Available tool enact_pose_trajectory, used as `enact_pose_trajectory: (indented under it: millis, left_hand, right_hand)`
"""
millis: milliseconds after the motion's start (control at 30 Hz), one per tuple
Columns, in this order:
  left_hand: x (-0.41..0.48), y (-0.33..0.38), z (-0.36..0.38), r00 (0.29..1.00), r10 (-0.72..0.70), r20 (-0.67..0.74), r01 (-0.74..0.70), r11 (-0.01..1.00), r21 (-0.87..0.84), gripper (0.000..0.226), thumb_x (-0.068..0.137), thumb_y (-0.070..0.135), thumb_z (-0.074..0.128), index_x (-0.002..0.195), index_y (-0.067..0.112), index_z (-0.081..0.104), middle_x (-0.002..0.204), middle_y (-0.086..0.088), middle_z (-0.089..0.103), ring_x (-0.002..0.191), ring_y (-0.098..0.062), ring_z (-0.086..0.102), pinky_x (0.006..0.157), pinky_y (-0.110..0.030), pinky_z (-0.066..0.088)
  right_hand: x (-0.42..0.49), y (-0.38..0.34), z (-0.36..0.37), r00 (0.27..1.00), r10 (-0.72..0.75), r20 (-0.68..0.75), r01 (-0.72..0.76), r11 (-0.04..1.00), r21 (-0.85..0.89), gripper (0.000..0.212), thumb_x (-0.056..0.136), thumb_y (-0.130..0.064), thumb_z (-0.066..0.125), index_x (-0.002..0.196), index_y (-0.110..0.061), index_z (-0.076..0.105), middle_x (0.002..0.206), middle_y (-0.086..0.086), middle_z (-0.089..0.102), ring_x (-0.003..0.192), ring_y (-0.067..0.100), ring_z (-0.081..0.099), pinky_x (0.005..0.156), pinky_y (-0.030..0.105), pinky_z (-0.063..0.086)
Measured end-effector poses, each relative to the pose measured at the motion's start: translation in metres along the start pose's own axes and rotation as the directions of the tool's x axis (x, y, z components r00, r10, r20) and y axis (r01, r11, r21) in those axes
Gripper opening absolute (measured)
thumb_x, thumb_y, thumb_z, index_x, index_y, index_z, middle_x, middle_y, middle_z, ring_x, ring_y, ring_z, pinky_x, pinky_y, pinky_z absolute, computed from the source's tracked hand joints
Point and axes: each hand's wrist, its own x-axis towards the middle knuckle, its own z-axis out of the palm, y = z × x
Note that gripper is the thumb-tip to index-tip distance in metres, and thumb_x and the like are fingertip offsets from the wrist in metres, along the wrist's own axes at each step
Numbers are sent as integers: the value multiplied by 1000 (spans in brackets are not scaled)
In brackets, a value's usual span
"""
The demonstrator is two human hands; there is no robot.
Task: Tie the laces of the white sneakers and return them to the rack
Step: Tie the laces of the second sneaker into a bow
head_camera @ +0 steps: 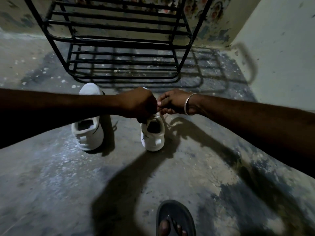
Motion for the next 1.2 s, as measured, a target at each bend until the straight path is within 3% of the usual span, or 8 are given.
enact_pose_trajectory:
  millis: [100,200,500,600,800,1000,1133,1200]
  left_hand:
    - [5,-2,-4,999,16,-29,-17,1000,-27,10,96,14,65,102,11,72,87,-4,77,71,-9,76,69,-32,64]
    - [8,-8,-8,996,31,-86,-40,995,-97,14,96,12,63,107,15,69,90,1,74,73,-5,75,65,-22,61]
    - [20,-28,-2,953,-144,-266,45,938,-344,14,84,27,78,89,14,75,80,6,75,57,-5,67,52,-16,48]
    - [24,-38,0,972,-191,-136,98,857,-506,9,90,17,72,91,8,71,80,1,73,61,-10,69,52,-21,51]
    - [27,-41,10,985,-161,55,154,697,-700,11,100,3,55,93,11,59,73,-5,74,60,-18,69,50,-25,53]
    - [28,-43,13,974,-223,-42,139,730,-669,8,98,12,61,91,11,64,71,-5,72,64,-16,69,52,-25,53]
    - [28,-45,16,933,-357,-43,219,661,-718,11,99,9,59,90,7,65,74,-13,71,63,-22,71,52,-29,56]
    - [27,-42,17,916,-398,-48,253,665,-703,10,98,6,58,96,1,66,82,-18,69,67,-26,71,52,-31,58]
  right_hand:
    - [1,-2,7,997,-62,-54,64,997,37,17,96,2,47,92,-11,57,77,9,63,49,8,59,43,16,39]
    - [4,0,13,994,-82,-74,86,995,52,21,95,5,43,101,-12,54,75,10,62,50,11,57,38,17,37]
    - [5,6,12,993,-116,-37,120,982,148,30,91,14,45,108,-10,41,80,15,61,50,16,58,34,19,34]
    - [1,9,11,993,-121,8,117,973,201,34,92,13,45,113,-11,35,66,11,68,48,15,56,36,19,32]
    - [-1,16,6,986,-155,57,141,970,198,28,93,13,44,100,-13,37,87,29,56,46,16,57,35,18,30]
    - [-7,18,5,950,-303,-72,297,951,-85,15,90,4,58,98,-6,50,78,18,65,46,12,57,39,21,33]
    - [-7,27,15,831,-537,-147,455,807,-376,7,90,2,60,97,1,59,54,-8,63,46,5,60,47,25,49]
    - [-5,32,21,780,-608,-147,478,731,-488,12,90,1,58,97,-8,64,63,-13,63,49,-1,62,51,22,51]
